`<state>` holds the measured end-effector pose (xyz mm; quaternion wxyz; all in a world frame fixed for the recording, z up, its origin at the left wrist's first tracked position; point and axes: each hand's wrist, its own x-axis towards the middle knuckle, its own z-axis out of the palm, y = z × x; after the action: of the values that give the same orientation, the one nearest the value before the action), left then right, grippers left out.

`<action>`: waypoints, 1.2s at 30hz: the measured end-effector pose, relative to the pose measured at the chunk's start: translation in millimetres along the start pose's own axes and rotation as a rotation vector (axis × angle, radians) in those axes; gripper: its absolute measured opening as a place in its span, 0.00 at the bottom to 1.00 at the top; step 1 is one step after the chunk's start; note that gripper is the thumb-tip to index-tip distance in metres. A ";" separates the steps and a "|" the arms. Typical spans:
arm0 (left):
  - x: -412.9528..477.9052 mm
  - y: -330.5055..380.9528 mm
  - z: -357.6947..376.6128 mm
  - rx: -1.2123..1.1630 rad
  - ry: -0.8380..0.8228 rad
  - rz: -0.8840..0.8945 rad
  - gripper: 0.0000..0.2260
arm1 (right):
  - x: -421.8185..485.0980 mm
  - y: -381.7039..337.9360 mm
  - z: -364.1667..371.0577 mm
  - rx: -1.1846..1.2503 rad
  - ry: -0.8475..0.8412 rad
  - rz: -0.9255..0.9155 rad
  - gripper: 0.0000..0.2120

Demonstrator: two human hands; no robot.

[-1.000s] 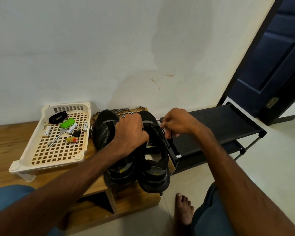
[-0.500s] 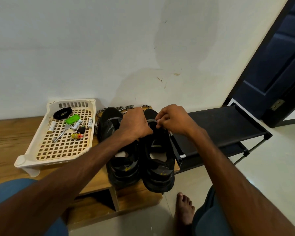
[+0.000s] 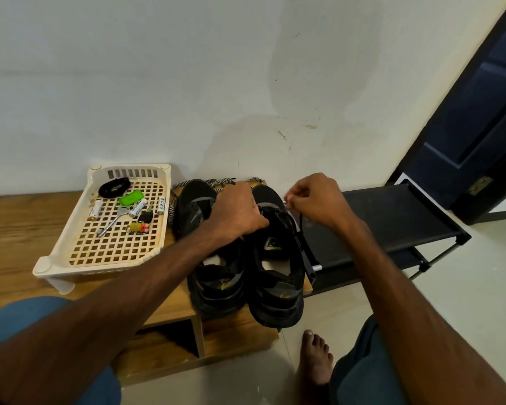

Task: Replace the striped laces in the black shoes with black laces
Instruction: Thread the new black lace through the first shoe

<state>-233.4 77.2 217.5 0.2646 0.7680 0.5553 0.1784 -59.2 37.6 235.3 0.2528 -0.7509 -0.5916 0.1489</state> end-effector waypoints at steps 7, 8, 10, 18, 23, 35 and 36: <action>-0.5 -0.6 0.3 0.010 0.003 0.010 0.06 | 0.5 -0.6 6.9 0.111 -0.182 0.042 0.06; -0.7 -0.3 0.1 0.011 0.002 0.010 0.06 | 1.5 1.2 7.3 0.015 -0.166 0.058 0.06; -0.6 0.0 0.2 0.007 0.005 0.008 0.05 | 2.0 2.9 7.0 -0.168 -0.106 0.044 0.07; -3.5 1.9 1.4 0.030 0.052 0.040 0.03 | -6.0 -15.9 11.9 0.005 -0.167 -0.181 0.09; -2.9 0.7 1.1 0.036 0.046 0.044 0.03 | -1.6 -22.5 21.5 -0.078 -0.115 -0.086 0.05; -0.4 -6.6 2.8 0.010 0.073 0.064 0.02 | -3.0 -23.6 40.9 -0.125 -0.075 0.025 0.05; 0.1 -7.8 2.5 0.001 0.068 0.075 0.01 | -3.1 -22.6 40.6 -0.092 -0.068 0.045 0.05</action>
<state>-237.9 78.6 210.8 0.2384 0.7820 0.5348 0.2136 -99.6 46.7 214.0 0.1941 -0.7694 -0.5891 0.1526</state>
